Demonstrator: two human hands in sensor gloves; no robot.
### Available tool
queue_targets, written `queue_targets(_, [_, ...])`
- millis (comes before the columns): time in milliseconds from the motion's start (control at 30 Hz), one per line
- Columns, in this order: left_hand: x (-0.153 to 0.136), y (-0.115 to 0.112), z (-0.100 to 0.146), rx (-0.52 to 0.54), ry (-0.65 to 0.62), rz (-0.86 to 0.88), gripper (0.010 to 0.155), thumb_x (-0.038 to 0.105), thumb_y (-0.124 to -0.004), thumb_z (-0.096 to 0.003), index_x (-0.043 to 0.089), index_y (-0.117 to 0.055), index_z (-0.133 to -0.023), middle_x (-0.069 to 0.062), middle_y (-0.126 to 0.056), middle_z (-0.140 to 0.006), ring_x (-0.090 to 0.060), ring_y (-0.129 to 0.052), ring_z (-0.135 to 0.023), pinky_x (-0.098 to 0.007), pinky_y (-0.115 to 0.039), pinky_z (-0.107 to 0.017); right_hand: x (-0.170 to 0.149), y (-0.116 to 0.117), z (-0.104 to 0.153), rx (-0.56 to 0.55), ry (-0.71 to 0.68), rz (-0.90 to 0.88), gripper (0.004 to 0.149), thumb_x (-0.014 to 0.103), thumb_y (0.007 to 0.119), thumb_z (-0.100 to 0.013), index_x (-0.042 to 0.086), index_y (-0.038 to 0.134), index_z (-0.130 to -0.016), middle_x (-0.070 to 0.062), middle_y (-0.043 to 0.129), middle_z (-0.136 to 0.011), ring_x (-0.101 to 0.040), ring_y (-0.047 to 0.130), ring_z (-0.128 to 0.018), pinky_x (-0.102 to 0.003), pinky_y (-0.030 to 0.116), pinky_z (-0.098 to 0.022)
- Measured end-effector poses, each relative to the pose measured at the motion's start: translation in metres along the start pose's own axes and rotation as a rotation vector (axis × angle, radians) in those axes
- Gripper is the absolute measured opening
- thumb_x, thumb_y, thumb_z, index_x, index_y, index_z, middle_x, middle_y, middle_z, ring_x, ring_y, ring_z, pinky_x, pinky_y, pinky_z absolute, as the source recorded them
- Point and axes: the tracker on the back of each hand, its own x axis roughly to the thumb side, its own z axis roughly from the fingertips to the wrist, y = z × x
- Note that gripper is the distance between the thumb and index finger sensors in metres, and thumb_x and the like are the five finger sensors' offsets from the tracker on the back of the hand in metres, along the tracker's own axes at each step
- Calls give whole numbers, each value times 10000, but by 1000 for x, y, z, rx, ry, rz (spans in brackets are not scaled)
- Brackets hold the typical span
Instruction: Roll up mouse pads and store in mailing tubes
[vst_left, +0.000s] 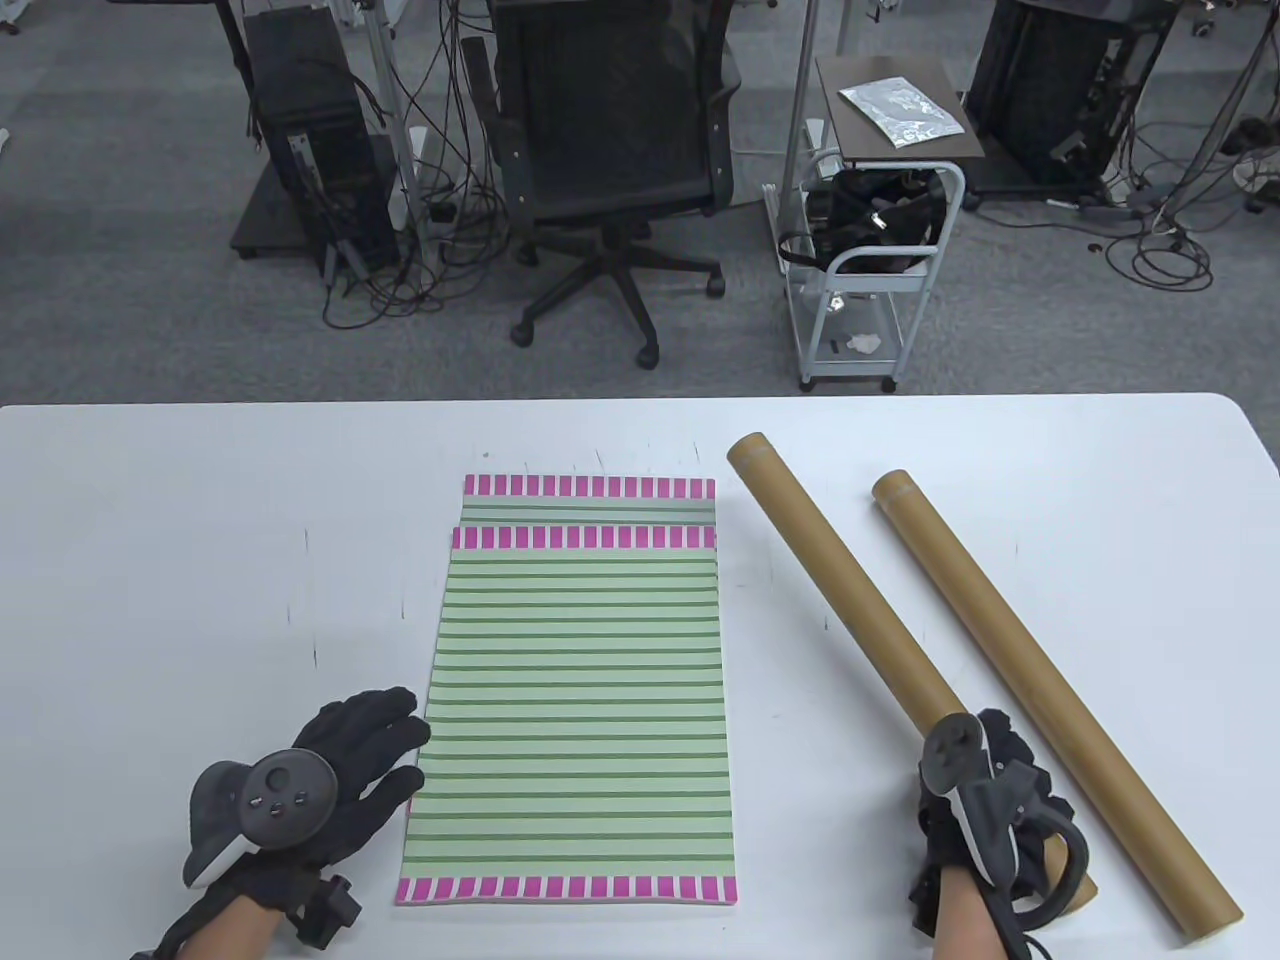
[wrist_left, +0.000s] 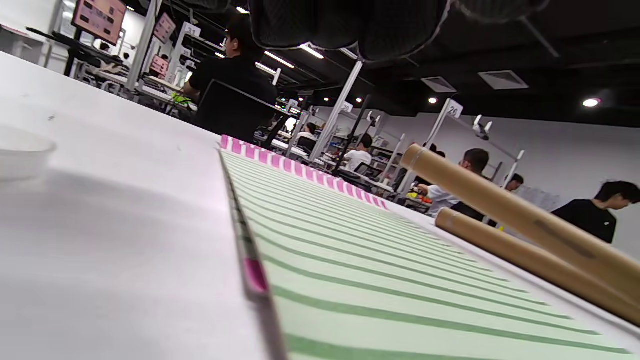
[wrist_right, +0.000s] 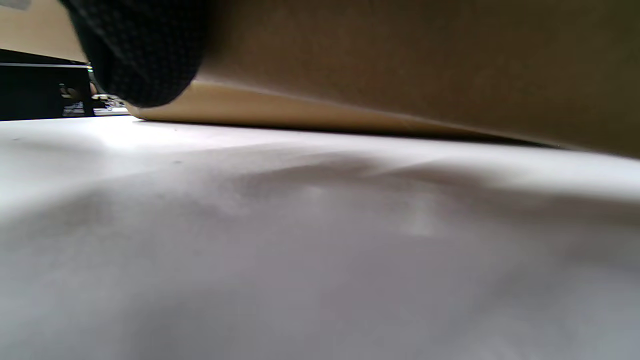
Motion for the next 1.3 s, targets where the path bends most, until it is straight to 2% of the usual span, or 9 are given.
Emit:
queue_targets(300, [1, -6, 0, -21, 0, -24, 550, 597, -640, -420, 424, -674, -942, 184, -590, -1141, -118, -588, -1126, -421, -481, -914, -5, 6, -3, 131, 75, -50, 782, 417, 823, -419, 94, 512, -1059, -168, 712, -975, -418, 802, -786, -683, 652, -584])
queue_targets(767, [2, -5, 0, -20, 8, -36, 548, 598, -642, -417, 422, -693, -933, 179, -614, -1132, -123, -608, -1116, -421, -504, -903, 4, 11, 0, 159, 10, 59, 785, 406, 811, -428, 73, 502, -1069, -194, 704, -978, -424, 769, -814, -687, 660, -580])
queue_targets(1000, [6, -9, -1, -38, -2, -59, 557, 601, -643, -414, 420, -691, -939, 175, -611, -1137, -128, -606, -1118, -423, -510, -899, 5, 13, -2, 186, 6, 45, 789, 400, 799, -439, 51, 491, -1076, -217, 683, -989, -448, 736, -821, -701, 656, -575])
queue_targets(1100, [8, -9, -2, -38, -9, -83, 556, 602, -643, -413, 418, -701, -935, 171, -629, -1130, -133, -624, -1110, -423, -524, -893, 2, 13, -3, 182, -2, 42, 790, 421, 801, -440, 65, 500, -1078, -204, 678, -1002, -443, 743, -819, -657, 640, -616])
queue_targets(1200, [8, -6, -1, -29, -7, -95, 566, 608, -643, -409, 431, -687, -945, 168, -621, -1136, -133, -621, -1112, -423, -529, -890, 1, 5, -3, 167, -24, 33, 822, 481, 770, -449, 70, 468, -1093, -207, 634, -1050, -469, 701, -875, -667, 589, -643])
queue_targets(1233, [7, -6, -1, -29, -7, -95, 565, 610, -645, -409, 455, -679, -950, 168, -619, -1139, -135, -616, -1115, -426, -527, -890, 3, 1, -1, 134, -36, 27, 839, 503, 752, -450, 71, 438, -1097, -201, 605, -1061, -467, 673, -890, -661, 573, -654])
queue_targets(1300, [9, -7, -1, -43, -14, -98, 570, 620, -651, -402, 488, -666, -956, 164, -608, -1147, -138, -605, -1123, -430, -525, -890, 12, -12, 6, -7, -103, 21, 856, 538, 730, -441, 75, 426, -1094, -191, 596, -1062, -457, 664, -897, -651, 567, -661])
